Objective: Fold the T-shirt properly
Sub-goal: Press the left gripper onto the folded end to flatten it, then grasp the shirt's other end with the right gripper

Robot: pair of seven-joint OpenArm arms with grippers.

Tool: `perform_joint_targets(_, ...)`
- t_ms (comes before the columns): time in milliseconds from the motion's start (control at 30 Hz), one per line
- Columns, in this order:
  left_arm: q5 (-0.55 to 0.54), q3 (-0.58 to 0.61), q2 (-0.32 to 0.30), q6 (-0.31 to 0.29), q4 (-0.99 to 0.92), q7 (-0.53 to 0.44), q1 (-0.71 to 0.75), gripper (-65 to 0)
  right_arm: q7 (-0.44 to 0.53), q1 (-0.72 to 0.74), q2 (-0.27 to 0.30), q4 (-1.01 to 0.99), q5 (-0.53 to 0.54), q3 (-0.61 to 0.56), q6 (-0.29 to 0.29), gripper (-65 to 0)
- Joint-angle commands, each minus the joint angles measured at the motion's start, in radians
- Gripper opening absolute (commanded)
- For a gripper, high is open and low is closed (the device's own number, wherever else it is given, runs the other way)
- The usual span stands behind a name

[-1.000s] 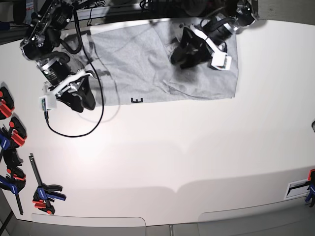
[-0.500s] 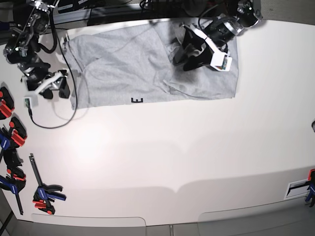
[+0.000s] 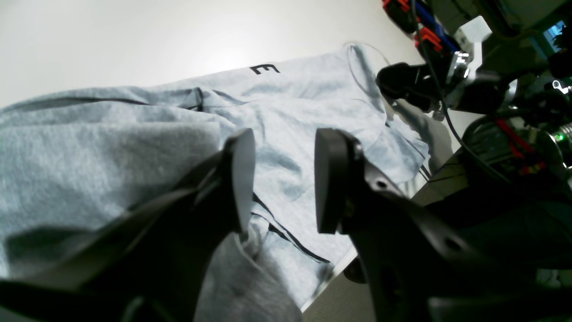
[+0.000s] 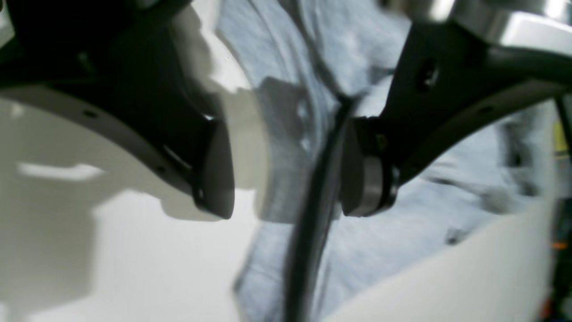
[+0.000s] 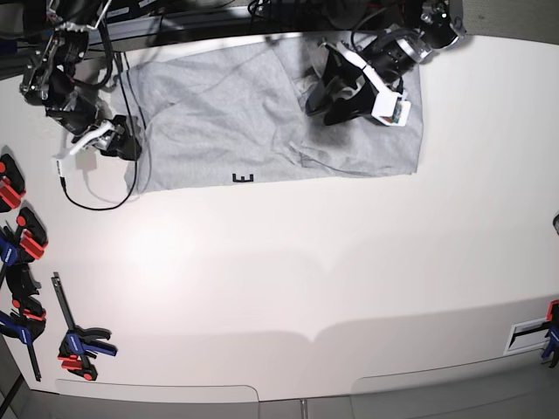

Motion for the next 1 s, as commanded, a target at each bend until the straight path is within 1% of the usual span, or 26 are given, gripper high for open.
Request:
perform_joint_targets(0,-0.024,0.001,-0.001,-0.012,0.019,-0.023,0.0,-44.8,-0.058,0.005,0.011,-0.009,0.01,0.001,0.001,-28.1)
perform_joint_targets(67,-0.024,0.001,-0.001,-0.012,0.019,-0.023,0.0,-44.8,-0.119,0.015,0.01,-0.019,0.078,0.001,0.001,-28.1)
perform_joint_targets(133,-0.024,0.001,-0.001,-0.012,0.019,-0.023,0.001,-44.8,-0.172,0.018,0.008,-0.019,0.121,0.001,0.001,-28.1)
perform_joint_targets(267,-0.024,0.001,-0.001,-0.012,0.019,-0.023,0.001,-44.8,-0.245,0.017,0.008,-0.019,0.113,0.001,0.001,-28.2)
perform_joint_targets(300,-0.024,0.001,-0.001,-0.012,0.019,-0.023,0.001,-44.8,-0.257,0.017,0.008,-0.019,0.113,0.001,0.001,-28.2)
perform_joint_targets(433,-0.024,0.001,-0.001,-0.012,0.019,-0.023,0.0,-44.8,-0.253,0.018,0.008,-0.019,0.114,0.001,0.001,-28.7)
perform_joint_targets(467,-0.024,0.001,-0.001,-0.012,0.019,-0.023,0.0,-44.8,-0.253,0.018,0.008,-0.019,0.114,0.001,0.001,-29.8)
perform_joint_targets(500,-0.024,0.001,-0.001,-0.012,0.019,-0.023,0.0,-44.8,-0.254,0.018,0.008,-0.019,0.113,0.001,0.001,-32.5)
perform_joint_targets(533,-0.024,0.001,-0.001,-0.012,0.021,-0.023,0.0,-44.8,-0.258,0.018,0.008,-0.019,0.113,0.001,0.001,-36.7)
perform_joint_targets(633,-0.023,-0.005,0.0,-0.012,0.045,-0.023,0.0,-44.8,-0.27,0.018,0.008,-0.019,0.114,0.001,0.001,-52.3)
perform_joint_targets(733,-0.023,-0.044,-0.001,-0.012,0.092,-0.023,0.0,-44.8,-0.269,0.018,0.008,-0.019,0.115,0.001,0.001,-64.7)
perform_joint_targets(833,-0.007,-0.124,-0.001,-0.012,0.132,-0.023,0.0,-44.8,-0.269,0.021,0.008,-0.018,0.123,0.001,0.001,-65.0)
perform_joint_targets(933,0.043,-0.227,-0.001,-0.012,0.14,-0.023,0.001,-44.9,-0.268,0.04,0.011,-0.018,0.126,0.002,0.001,-65.0)
perform_joint_targets(967,0.06,-0.263,-0.001,-0.004,0.14,-0.023,0.003,-45.0,-0.269,0.051,0.014,-0.018,0.129,0.002,0.001,-65.0)
